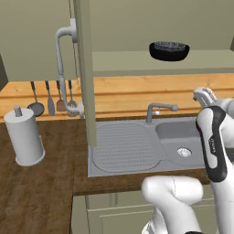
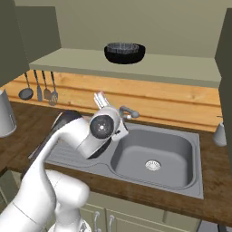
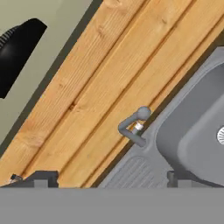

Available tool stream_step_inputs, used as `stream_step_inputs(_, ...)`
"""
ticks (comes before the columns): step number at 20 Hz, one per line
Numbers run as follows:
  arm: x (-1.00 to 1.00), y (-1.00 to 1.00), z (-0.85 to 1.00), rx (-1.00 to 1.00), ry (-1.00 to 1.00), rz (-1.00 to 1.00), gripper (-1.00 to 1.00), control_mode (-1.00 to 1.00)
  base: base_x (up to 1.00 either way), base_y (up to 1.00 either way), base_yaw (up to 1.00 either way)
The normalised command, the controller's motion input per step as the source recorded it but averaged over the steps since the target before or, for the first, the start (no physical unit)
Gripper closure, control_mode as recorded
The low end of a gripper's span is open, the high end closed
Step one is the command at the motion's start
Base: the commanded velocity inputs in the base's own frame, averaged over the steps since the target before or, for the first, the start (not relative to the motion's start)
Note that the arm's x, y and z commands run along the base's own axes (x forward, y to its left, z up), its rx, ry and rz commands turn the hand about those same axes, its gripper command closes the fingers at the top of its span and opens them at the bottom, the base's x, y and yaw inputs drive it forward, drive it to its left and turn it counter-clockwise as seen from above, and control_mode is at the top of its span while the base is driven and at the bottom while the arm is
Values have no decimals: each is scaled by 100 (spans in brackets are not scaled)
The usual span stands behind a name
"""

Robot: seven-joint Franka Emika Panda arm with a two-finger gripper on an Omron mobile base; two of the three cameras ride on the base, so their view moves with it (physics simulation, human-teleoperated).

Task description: Pick up the bowls on the counter and stack them on top of one another in the open cabinet. Place the smaller bowl on top of the larger bowl.

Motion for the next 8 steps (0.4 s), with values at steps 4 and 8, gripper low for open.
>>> stream_step_inputs(4,-59,0,-9,-4,-38,0,-100,-100,0,0,0)
stream_step_inputs(8,-4,0,0,0,-4,0,-100,-100,0,0,0)
